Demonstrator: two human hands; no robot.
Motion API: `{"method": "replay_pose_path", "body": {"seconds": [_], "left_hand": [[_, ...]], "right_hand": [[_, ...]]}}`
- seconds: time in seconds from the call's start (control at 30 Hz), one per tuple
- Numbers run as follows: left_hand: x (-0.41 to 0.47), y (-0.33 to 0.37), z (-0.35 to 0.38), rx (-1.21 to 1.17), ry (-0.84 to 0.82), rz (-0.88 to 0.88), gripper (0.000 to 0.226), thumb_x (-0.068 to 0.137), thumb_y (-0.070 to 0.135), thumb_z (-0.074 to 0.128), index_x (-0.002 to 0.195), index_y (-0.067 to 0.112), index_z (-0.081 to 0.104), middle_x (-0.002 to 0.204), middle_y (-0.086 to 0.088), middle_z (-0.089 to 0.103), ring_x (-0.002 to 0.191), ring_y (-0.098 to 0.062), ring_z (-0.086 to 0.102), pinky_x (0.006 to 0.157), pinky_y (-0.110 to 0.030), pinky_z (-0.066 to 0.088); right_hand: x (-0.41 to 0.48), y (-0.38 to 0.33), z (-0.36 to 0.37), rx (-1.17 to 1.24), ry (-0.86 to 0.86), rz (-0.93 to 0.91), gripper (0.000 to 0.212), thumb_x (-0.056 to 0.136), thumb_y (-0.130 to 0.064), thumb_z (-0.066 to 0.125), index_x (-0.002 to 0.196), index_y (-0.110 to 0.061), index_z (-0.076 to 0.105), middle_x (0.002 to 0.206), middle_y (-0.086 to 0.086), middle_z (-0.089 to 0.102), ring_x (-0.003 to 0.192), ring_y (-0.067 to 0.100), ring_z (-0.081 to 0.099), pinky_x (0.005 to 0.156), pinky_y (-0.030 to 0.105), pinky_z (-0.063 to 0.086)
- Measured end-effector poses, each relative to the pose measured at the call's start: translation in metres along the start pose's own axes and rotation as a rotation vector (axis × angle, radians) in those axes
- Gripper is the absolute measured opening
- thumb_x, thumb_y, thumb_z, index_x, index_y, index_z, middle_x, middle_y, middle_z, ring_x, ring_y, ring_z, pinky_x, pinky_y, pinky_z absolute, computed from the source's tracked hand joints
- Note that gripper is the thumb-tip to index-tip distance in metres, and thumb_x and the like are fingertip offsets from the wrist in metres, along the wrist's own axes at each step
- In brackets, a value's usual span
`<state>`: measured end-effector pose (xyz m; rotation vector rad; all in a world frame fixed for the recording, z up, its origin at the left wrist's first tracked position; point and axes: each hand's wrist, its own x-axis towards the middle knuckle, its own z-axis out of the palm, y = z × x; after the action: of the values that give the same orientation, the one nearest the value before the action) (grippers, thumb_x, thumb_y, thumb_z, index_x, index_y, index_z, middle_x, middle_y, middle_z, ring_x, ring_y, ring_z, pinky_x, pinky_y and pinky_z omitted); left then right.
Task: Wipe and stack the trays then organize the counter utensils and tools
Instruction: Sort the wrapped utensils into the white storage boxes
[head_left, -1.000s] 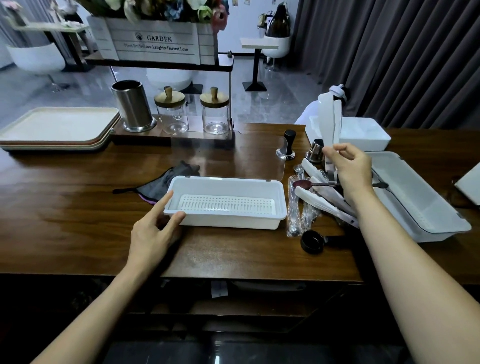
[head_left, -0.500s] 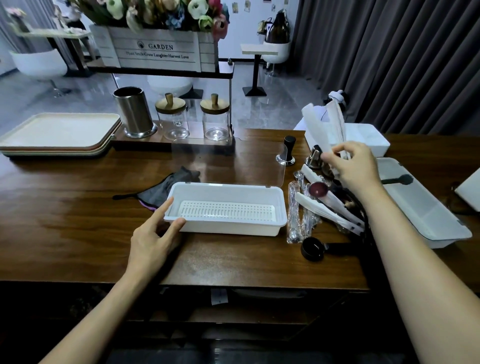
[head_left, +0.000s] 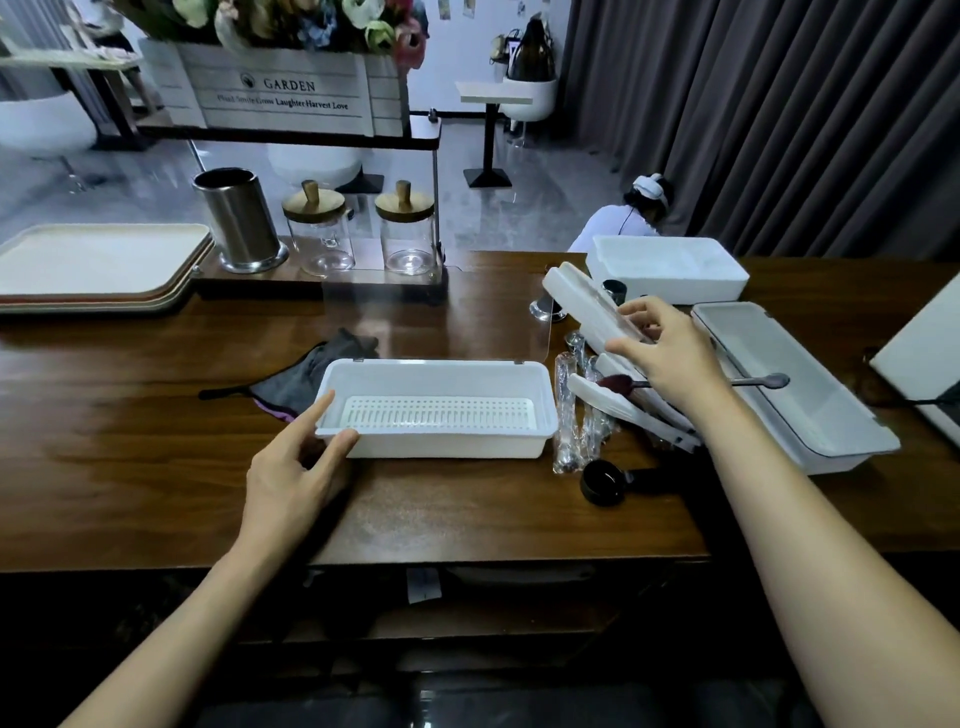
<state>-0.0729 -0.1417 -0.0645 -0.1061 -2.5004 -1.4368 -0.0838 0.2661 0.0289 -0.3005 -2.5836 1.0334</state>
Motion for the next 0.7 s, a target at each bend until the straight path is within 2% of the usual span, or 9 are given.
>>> {"method": "replay_pose_path", "body": {"seconds": [0.1,0.17,0.27,0.37,0.43,0.53,0.6,0.7], "left_hand": [[-0.003,0.004,0.008,0.006,-0.015,0.039,0.054,0.092,0.035,0.072,0.144,0.032,0.056,0.127,0.016,0.058,0.107,0.011,0.053,0.089,-0.019,0.045],[-0.004,0.005,0.01,0.009,-0.026,0.059,0.054,0.092,0.037,0.072,0.143,0.032,0.057,0.131,0.017,0.057,0.116,0.004,0.053,0.094,-0.024,0.046],[-0.004,0.003,0.01,0.014,-0.029,0.054,0.053,0.091,0.036,0.072,0.143,0.032,0.057,0.131,0.017,0.057,0.117,0.004,0.053,0.094,-0.017,0.044],[-0.004,0.002,0.011,0.017,-0.016,0.052,0.053,0.091,0.035,0.073,0.142,0.03,0.059,0.13,0.018,0.059,0.11,0.013,0.055,0.087,-0.003,0.04],[-0.004,0.001,0.011,0.017,-0.015,0.055,0.053,0.09,0.035,0.073,0.141,0.028,0.06,0.131,0.02,0.058,0.107,0.024,0.052,0.085,0.002,0.038],[-0.003,0.001,0.011,0.024,-0.009,0.056,0.053,0.09,0.037,0.073,0.14,0.029,0.06,0.131,0.021,0.058,0.107,0.029,0.048,0.085,0.003,0.038],[-0.003,0.001,0.011,0.041,-0.007,0.057,0.053,0.089,0.038,0.073,0.14,0.029,0.06,0.131,0.022,0.057,0.107,0.028,0.048,0.085,0.003,0.037],[-0.003,0.001,0.01,0.046,-0.003,0.049,0.053,0.089,0.038,0.073,0.14,0.03,0.06,0.131,0.023,0.056,0.112,0.017,0.049,0.086,0.0,0.038]], "right_hand": [[0.01,-0.014,-0.014,-0.079,0.018,-0.018,0.045,0.08,-0.037,0.08,0.122,-0.033,0.064,0.112,-0.007,0.066,0.101,0.018,0.061,0.085,0.034,0.047],[0.027,-0.025,-0.028,-0.203,-0.055,-0.013,0.054,0.078,-0.042,0.081,0.128,-0.036,0.06,0.121,-0.003,0.065,0.11,0.022,0.058,0.093,0.037,0.046],[0.055,-0.047,-0.044,-0.423,-0.233,-0.029,0.064,0.076,-0.049,0.082,0.133,-0.039,0.055,0.134,0.002,0.06,0.122,0.029,0.054,0.097,0.037,0.042],[0.075,-0.065,-0.052,-0.566,-0.299,-0.02,0.077,0.075,-0.052,0.081,0.143,-0.037,0.048,0.14,0.007,0.057,0.13,0.033,0.047,0.099,0.038,0.038],[0.081,-0.074,-0.056,-0.594,-0.321,0.006,0.084,0.072,-0.056,0.081,0.146,-0.04,0.043,0.142,0.008,0.055,0.128,0.033,0.049,0.1,0.039,0.039],[0.078,-0.078,-0.055,-0.582,-0.304,-0.021,0.09,0.072,-0.055,0.081,0.149,-0.04,0.036,0.147,0.006,0.051,0.131,0.034,0.046,0.101,0.041,0.04],[0.071,-0.081,-0.053,-0.537,-0.285,-0.042,0.092,0.074,-0.053,0.081,0.151,-0.039,0.033,0.148,0.006,0.049,0.132,0.034,0.045,0.1,0.041,0.039],[0.065,-0.083,-0.054,-0.482,-0.262,-0.047,0.093,0.075,-0.051,0.082,0.152,-0.04,0.031,0.147,0.005,0.05,0.13,0.033,0.046,0.097,0.039,0.039]]}}
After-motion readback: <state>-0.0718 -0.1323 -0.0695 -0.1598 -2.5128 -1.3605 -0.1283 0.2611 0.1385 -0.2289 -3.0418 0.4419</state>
